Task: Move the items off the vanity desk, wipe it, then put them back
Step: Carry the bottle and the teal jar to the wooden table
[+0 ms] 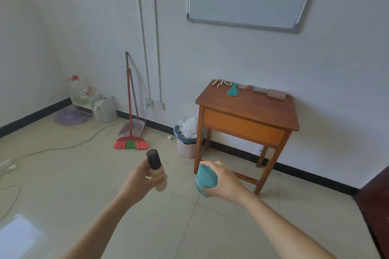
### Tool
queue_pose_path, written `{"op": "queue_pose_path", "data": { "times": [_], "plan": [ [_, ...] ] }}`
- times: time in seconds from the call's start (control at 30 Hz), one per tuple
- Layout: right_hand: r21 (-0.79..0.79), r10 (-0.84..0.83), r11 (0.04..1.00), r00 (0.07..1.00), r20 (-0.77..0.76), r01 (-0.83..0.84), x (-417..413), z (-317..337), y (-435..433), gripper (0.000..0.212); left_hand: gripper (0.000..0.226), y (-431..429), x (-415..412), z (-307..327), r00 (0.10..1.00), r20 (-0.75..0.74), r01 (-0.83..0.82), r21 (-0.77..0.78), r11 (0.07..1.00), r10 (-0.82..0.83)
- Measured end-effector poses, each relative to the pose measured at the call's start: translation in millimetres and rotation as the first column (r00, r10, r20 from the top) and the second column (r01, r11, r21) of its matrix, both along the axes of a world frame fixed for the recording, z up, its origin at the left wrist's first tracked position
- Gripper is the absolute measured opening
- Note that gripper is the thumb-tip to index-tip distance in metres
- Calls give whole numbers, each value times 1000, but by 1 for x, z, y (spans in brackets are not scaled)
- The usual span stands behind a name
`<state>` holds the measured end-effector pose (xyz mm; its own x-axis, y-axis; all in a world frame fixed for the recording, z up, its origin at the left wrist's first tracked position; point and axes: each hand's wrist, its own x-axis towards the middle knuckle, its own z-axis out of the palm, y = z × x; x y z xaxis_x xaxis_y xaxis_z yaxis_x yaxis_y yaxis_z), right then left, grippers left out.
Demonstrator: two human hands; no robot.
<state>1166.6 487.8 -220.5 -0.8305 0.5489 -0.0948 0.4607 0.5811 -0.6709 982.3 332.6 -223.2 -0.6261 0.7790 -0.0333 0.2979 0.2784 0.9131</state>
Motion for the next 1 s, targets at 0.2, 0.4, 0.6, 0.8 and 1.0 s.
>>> {"op": "queue_pose_path", "data": {
  "times": [0.2,0.4,0.6,0.8,1.0],
  "plan": [
    [24,-35,999,998,46,34,-48,-9,90,73,31,99,-57,-11,998,-1,67,23,998,-67],
    [33,-197,980,980,42,195,-82,4,193,71,30,233,-109,-8,978,-25,208,30,978,-207],
    [-8,-414,910,909,53,415,-54,-5,273,68,45,372,-101,-23,899,9,437,-75,896,-437],
    [43,-520,854,846,117,519,6,-23,364,69,22,490,-39,-42,805,-14,587,-124,800,-593],
    [44,-542,840,838,62,540,44,-16,473,68,31,606,11,-32,817,28,575,-109,811,-576]
  ]
}}
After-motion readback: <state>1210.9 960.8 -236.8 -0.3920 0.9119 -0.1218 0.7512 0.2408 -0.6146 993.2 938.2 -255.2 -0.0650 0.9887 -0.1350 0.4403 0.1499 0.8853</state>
